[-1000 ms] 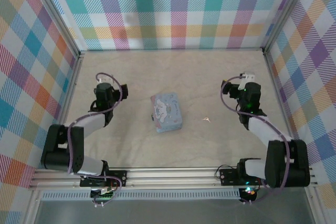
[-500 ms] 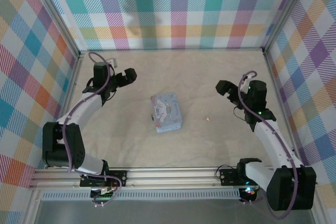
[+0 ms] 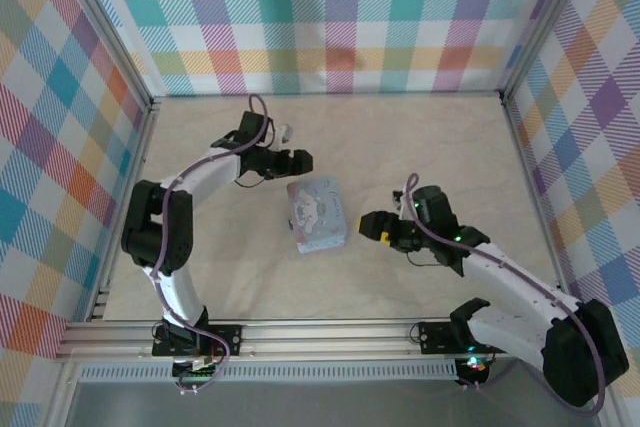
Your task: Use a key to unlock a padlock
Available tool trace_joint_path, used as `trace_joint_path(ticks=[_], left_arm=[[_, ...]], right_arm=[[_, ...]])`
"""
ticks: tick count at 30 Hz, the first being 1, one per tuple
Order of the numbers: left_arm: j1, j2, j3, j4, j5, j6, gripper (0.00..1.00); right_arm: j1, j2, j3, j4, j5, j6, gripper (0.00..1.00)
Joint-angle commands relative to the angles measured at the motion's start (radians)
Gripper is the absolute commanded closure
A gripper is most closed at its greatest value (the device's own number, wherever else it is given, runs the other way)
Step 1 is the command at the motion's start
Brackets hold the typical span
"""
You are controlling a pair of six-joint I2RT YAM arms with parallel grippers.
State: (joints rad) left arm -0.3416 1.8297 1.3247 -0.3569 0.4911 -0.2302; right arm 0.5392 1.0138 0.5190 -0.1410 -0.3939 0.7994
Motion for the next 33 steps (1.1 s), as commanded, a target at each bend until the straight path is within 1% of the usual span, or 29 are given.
trace_joint_path(ticks=[1, 5, 9, 12, 15, 18, 22, 27, 30, 33], left_arm=[[-0.024, 0.039, 0.067, -0.106, 0.03, 0.062, 0.18], [-0.036, 0.059, 0.069, -0.127, 0.028, 0.074, 0.23], [-0.041, 0.025, 0.016, -0.103, 0.029, 0.068, 0.23], [-0.043, -0.008, -0.016, -0.097, 0.027, 0.066, 0.23], [-0.043, -0.042, -0.052, -0.085, 0.024, 0.065, 0.25], [-0.043, -0.072, -0.089, -0.076, 0.016, 0.059, 0.26], [-0.043, -0.127, -0.154, -0.046, -0.003, 0.037, 0.26], [-0.043, -0.205, -0.247, -0.001, -0.03, -0.003, 0.27], [-0.043, -0.253, -0.302, 0.014, -0.063, -0.026, 0.29], [-0.043, -0.296, -0.357, 0.032, -0.094, -0.059, 0.36]], right_arm=[[0.073, 0.04, -0.009, 0.081, 0.031, 0.063, 0.21], [0.14, 0.124, -0.018, 0.178, 0.035, 0.109, 0.22], [0.194, 0.231, 0.004, 0.281, 0.024, 0.141, 0.22], [0.214, 0.3, 0.037, 0.327, 0.02, 0.155, 0.23], [0.215, 0.347, 0.06, 0.365, 0.023, 0.168, 0.24], [0.215, 0.373, 0.082, 0.376, 0.055, 0.176, 0.25], [0.211, 0.407, 0.115, 0.371, 0.101, 0.172, 0.26], [0.189, 0.458, 0.17, 0.357, 0.118, 0.152, 0.27], [0.17, 0.505, 0.219, 0.343, 0.115, 0.135, 0.3], [0.16, 0.561, 0.294, 0.303, 0.113, 0.104, 0.34]])
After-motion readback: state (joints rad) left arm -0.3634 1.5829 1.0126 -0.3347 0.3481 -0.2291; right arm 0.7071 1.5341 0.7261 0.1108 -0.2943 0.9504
